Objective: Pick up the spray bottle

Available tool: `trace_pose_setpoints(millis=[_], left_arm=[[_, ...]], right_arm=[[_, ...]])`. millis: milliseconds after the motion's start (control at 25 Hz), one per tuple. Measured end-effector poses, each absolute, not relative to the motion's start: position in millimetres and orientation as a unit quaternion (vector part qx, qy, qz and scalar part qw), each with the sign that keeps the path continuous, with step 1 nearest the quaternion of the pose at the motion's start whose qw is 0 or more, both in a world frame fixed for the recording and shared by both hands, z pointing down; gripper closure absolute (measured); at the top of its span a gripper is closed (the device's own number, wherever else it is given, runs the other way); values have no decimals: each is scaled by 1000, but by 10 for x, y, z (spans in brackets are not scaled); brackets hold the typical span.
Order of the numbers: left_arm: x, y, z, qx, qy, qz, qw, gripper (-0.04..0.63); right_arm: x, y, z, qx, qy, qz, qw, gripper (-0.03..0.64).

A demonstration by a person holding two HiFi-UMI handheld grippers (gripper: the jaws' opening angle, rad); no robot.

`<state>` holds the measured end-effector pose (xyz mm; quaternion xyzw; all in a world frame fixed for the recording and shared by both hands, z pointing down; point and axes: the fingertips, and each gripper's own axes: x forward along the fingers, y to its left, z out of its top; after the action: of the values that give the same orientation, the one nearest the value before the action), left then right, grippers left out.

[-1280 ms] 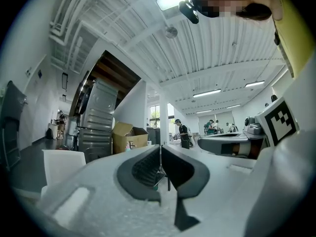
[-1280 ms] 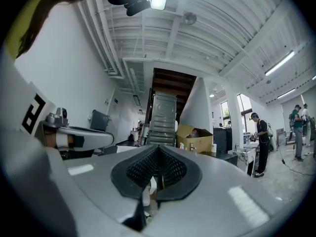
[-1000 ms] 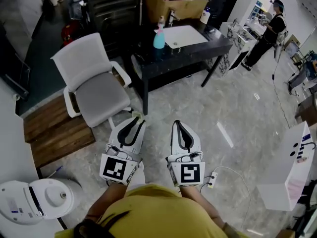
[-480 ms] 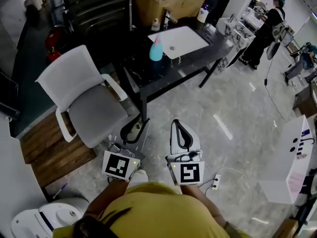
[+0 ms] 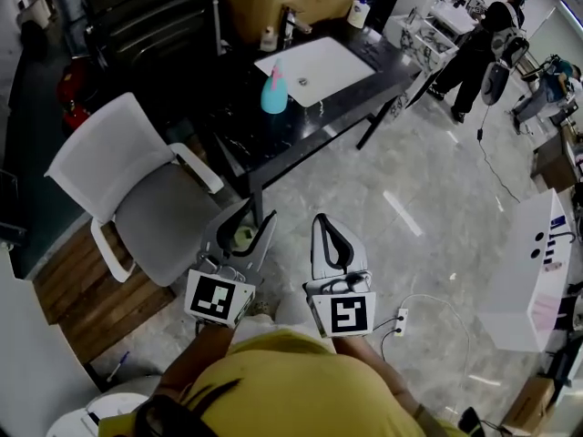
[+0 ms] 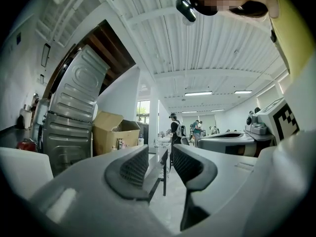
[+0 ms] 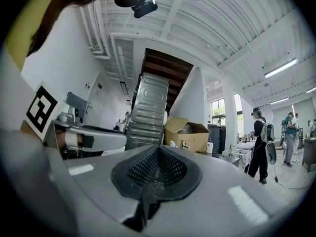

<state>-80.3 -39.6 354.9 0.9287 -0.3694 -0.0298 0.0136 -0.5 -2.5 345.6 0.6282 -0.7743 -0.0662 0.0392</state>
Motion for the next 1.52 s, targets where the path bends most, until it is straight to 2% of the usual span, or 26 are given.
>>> trace_pose_setpoints(millis=[360, 880, 1120, 1520], left_arm=[[-664, -812, 3626, 930, -366, -37, 16, 426], [-224, -2246, 3651, 906, -423, -25, 15, 412], [33, -2863, 3700, 886, -464, -12, 8, 382], [205, -3432, 3947, 860, -509, 7, 35, 328]], right_arm=[[181, -487, 3532, 634, -770, -63, 35, 615], [628, -2084, 3468, 587, -806, -72, 28, 615], [898, -2754, 3530, 548, -833, -68, 36, 615], [1094, -3395, 3778, 502, -863, -48, 38, 615]])
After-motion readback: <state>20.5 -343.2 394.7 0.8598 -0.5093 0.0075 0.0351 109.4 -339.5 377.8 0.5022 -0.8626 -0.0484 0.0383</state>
